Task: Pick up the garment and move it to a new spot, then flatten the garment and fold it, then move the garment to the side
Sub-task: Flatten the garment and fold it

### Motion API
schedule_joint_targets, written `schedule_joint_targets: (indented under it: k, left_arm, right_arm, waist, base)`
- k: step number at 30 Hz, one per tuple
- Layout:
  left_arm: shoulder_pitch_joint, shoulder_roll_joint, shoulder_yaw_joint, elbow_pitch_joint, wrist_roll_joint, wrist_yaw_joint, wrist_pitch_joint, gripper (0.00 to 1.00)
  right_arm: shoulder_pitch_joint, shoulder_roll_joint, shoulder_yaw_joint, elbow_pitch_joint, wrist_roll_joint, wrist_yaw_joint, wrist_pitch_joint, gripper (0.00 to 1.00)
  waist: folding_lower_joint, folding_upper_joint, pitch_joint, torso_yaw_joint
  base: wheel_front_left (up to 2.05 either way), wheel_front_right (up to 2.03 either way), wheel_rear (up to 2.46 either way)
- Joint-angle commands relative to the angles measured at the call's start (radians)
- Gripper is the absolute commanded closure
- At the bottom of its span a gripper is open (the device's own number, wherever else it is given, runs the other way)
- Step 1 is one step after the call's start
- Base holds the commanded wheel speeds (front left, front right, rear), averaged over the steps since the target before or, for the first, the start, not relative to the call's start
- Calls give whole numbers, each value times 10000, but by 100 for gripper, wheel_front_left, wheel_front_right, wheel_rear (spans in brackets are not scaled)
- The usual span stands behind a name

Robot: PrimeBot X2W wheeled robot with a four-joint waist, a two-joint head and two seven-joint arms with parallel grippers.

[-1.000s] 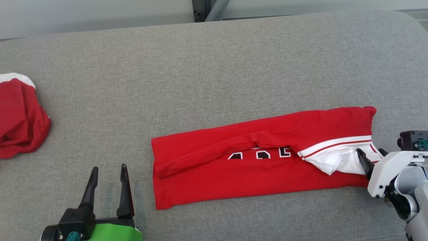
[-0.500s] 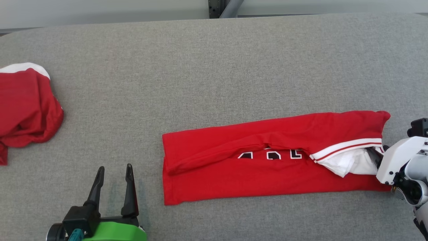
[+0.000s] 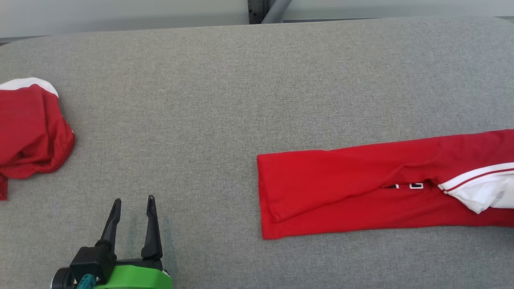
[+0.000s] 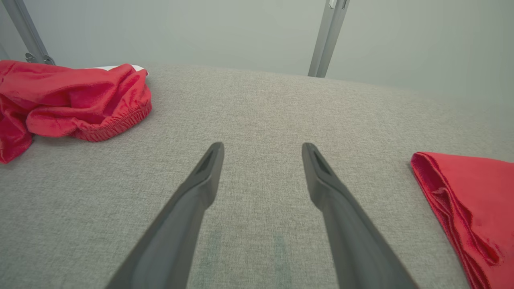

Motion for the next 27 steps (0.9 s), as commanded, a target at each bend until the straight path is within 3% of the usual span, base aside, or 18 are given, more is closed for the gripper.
schedule_joint_targets:
  k: [1,8,11,16,21,27]
  left_arm:
    - [-146,11,36,-5,95,-40,-30,0]
    - [-69,10,57,50,26,-107,-30,0]
    - [36,10,-48,76,-81,-117,-30,0]
    - [286,10,-136,102,-298,-29,-30,0]
    - [436,13,-202,167,-211,-69,-29,0]
    - [270,14,-273,184,103,-206,-30,0]
  right_arm:
    - [25,-140,-118,96,16,-18,-73,100]
    - [214,-955,-357,-613,223,-17,-144,100]
    - [572,-915,129,-1850,225,-15,-78,100]
    - [1429,-325,1470,-4506,-300,-15,184,100]
    - [1324,1359,2707,-5722,-1274,-10,564,100]
    - [685,3791,3320,-4635,-2831,-9,370,100]
  waist:
    - [0,108,6,-14]
    - [0,108,-95,-90]
    - [0,108,-207,-91]
    - [0,108,-472,-211]
    - [0,108,-656,-467]
    - [0,108,-677,-532]
  base:
    - [0,0,0]
    - [0,0,0]
    - [0,0,0]
    - [0,0,0]
    - [0,0,0]
    - [0,0,0]
